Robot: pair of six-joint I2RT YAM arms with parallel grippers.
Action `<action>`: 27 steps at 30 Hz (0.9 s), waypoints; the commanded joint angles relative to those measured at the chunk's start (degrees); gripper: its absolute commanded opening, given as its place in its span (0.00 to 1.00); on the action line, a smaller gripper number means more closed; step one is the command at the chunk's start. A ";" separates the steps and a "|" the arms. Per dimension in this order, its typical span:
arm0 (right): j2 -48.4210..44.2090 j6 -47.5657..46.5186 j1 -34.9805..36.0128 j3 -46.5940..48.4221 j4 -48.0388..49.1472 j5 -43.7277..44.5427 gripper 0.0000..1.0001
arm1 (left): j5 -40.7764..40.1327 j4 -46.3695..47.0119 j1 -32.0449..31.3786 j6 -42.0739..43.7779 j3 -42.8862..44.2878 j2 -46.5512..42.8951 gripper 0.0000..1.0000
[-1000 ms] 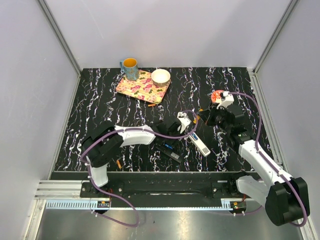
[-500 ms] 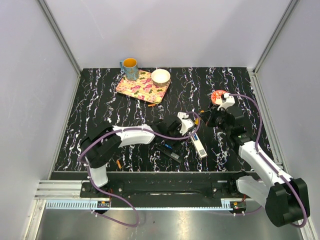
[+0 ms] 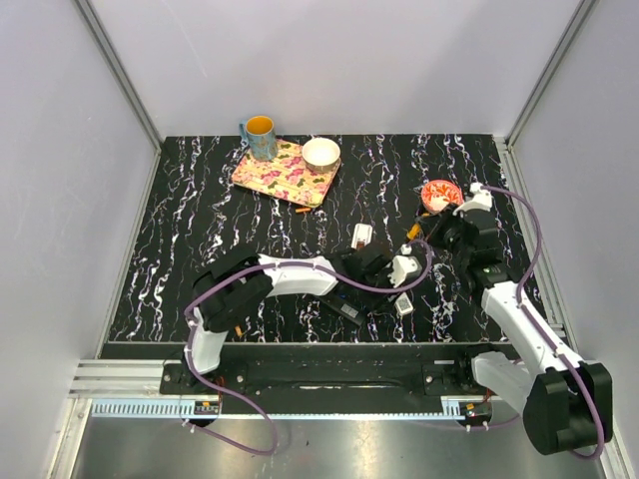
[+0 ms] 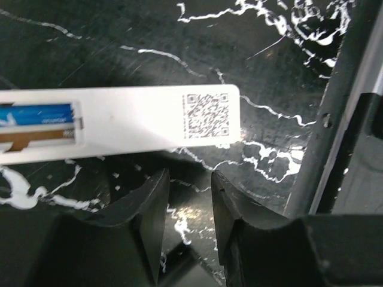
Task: Unload the batteries from the remote control
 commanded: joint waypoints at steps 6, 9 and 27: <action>1.12 3.45 -6.63 4.21 2.18 -4.51 0.00 | 3.30 5.39 -2.11 -3.34 9.14 6.84 0.35; 1.39 3.62 -6.98 3.95 2.45 -5.13 0.00 | 2.33 5.39 -2.12 -3.34 12.13 9.31 0.36; 2.79 2.22 -7.60 2.02 5.34 -11.01 0.00 | -6.46 18.29 0.08 0.96 -6.83 -11.84 0.83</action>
